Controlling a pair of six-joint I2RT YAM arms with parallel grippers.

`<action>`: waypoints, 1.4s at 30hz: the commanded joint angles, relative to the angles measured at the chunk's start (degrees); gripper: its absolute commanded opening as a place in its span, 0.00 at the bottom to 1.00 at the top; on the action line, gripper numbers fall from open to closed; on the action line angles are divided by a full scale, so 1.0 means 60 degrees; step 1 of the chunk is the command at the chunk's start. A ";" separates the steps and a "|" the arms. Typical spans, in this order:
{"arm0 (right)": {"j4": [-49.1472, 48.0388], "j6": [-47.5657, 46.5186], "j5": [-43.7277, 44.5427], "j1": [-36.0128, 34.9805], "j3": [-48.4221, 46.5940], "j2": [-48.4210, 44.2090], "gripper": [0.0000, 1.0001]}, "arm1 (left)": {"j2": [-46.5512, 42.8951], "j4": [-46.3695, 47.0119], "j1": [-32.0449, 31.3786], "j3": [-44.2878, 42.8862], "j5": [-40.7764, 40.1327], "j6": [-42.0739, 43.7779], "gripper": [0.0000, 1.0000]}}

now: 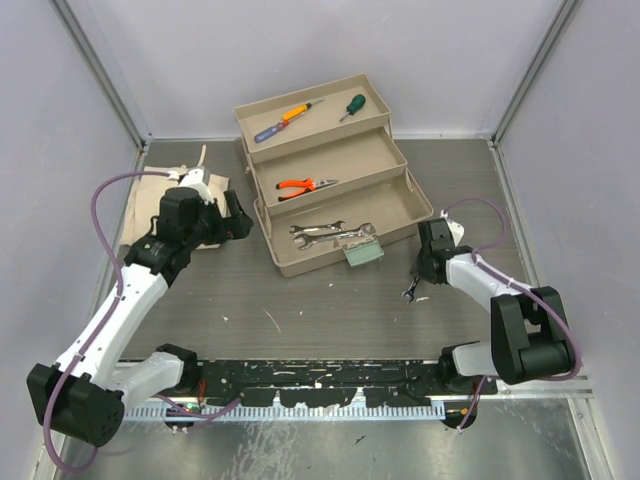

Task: Sort the tools into containers
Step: Move the wrench to the center of the board.

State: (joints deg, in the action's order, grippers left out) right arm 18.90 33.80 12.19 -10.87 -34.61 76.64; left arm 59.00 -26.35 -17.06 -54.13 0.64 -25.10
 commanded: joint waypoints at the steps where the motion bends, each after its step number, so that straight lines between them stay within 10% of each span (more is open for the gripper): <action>1: 0.0841 0.0146 -0.0042 -0.0249 0.0017 0.0530 0.23 | -0.0050 0.0503 0.0055 0.0068 -0.0162 0.0021 0.98; 21: 0.2635 0.2807 0.0319 -0.5885 0.0296 -0.0509 0.12 | 0.0103 0.0408 0.0053 -0.0134 -0.0250 0.0185 0.98; 42: 0.1280 -0.2635 -0.1092 -0.8355 -0.2058 0.2002 0.17 | -0.0367 -0.0599 0.0315 -0.0681 -0.1968 0.0440 0.98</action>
State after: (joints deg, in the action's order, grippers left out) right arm 28.34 26.96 12.78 -59.86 -45.82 86.65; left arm 58.22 -29.17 -16.34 -55.13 -8.05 -23.22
